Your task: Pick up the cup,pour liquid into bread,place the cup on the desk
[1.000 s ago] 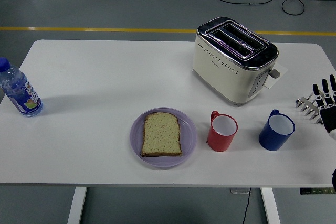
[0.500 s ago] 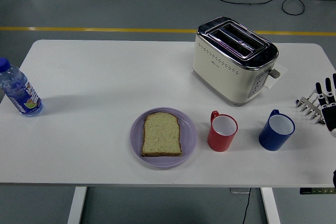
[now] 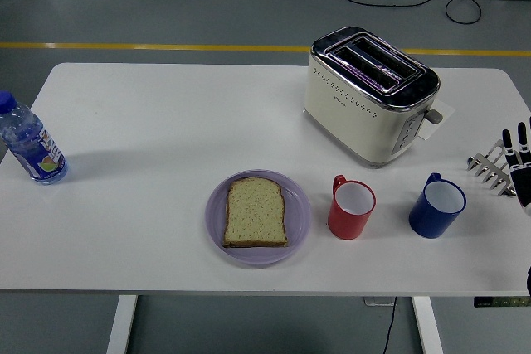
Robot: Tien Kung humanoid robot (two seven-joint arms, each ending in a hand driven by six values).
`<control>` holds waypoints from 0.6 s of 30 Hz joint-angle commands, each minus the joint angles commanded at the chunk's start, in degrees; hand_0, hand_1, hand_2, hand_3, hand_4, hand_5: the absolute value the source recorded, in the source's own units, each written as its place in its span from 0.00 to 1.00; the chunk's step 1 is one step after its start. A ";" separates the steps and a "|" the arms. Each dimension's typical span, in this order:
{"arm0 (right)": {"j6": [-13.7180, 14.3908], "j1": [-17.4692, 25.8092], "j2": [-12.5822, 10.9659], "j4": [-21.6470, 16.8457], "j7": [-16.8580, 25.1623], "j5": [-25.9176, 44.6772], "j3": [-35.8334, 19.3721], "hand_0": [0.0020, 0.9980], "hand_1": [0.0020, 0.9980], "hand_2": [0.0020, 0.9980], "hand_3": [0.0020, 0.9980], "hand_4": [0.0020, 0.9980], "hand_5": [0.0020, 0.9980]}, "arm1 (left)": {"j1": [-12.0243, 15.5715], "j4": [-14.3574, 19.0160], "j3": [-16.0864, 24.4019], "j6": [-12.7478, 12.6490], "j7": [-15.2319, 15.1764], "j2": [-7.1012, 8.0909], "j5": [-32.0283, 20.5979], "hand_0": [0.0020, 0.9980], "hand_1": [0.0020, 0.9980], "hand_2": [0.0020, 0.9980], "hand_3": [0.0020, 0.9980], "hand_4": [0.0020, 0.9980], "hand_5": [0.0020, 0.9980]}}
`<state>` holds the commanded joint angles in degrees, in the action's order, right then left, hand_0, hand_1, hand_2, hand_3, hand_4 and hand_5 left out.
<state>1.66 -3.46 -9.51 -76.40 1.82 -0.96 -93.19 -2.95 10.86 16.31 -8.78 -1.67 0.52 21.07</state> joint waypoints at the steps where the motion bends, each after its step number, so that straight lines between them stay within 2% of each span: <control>1: 0.01 -0.01 0.03 0.01 0.03 0.08 -0.01 0.61 0.55 0.64 0.60 0.57 0.15 | 0.00 0.00 0.00 0.00 0.00 -0.01 -0.03 0.64 0.59 0.59 0.52 0.29 0.76; 18: 0.07 -0.05 0.21 0.07 0.22 0.93 -0.20 0.60 0.54 0.64 0.60 0.57 0.14 | -0.03 -0.01 -0.22 0.05 0.04 0.02 -0.02 0.64 0.59 0.59 0.52 0.29 0.76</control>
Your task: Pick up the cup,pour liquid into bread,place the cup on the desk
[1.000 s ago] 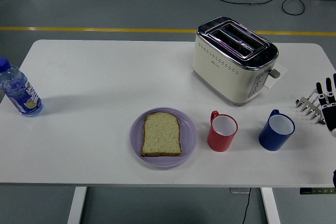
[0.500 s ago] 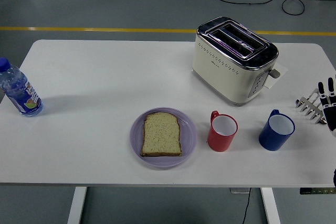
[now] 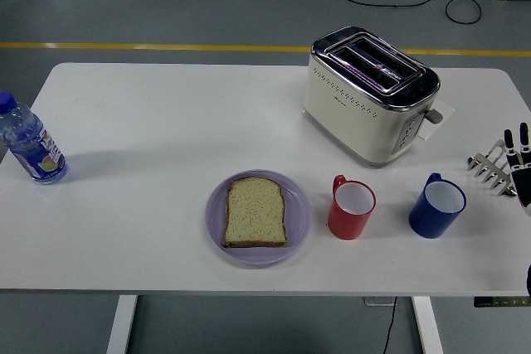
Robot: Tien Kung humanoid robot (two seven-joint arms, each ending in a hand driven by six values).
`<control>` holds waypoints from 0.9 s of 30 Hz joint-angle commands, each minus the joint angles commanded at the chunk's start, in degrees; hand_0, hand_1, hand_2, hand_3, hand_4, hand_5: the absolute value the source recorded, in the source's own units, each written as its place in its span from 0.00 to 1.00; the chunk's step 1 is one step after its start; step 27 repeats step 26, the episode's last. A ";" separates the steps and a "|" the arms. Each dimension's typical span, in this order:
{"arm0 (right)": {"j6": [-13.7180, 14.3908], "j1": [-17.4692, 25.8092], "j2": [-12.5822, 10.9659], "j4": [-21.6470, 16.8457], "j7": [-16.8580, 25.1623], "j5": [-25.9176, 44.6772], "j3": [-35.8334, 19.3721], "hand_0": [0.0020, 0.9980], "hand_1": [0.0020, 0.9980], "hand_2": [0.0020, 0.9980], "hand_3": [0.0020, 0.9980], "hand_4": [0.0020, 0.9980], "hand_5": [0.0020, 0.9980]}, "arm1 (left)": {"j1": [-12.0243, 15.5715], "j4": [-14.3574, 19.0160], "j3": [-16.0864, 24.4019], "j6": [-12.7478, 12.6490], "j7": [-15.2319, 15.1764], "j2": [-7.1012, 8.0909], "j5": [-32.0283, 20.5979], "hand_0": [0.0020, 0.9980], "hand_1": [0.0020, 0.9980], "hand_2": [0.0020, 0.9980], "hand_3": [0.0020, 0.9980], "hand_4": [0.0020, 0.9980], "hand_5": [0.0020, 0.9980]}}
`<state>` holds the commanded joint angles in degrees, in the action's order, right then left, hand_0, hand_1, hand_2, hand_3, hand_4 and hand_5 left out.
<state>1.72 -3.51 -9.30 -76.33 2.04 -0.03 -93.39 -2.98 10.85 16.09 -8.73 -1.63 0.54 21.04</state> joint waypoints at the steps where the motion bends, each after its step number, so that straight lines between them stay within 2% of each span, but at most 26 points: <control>1: 0.00 0.00 0.00 0.00 0.01 0.05 -0.03 0.60 0.54 0.64 0.60 0.57 0.14 | 0.00 0.00 0.02 0.00 0.00 0.00 -0.02 0.64 0.59 0.59 0.52 0.29 0.76; 27: 0.32 0.33 -0.02 0.19 -0.11 0.24 -0.11 0.60 0.54 0.64 0.60 0.57 0.14 | 0.64 -0.12 -1.16 -0.01 0.04 -0.05 -0.44 0.65 0.59 0.59 0.53 0.29 0.76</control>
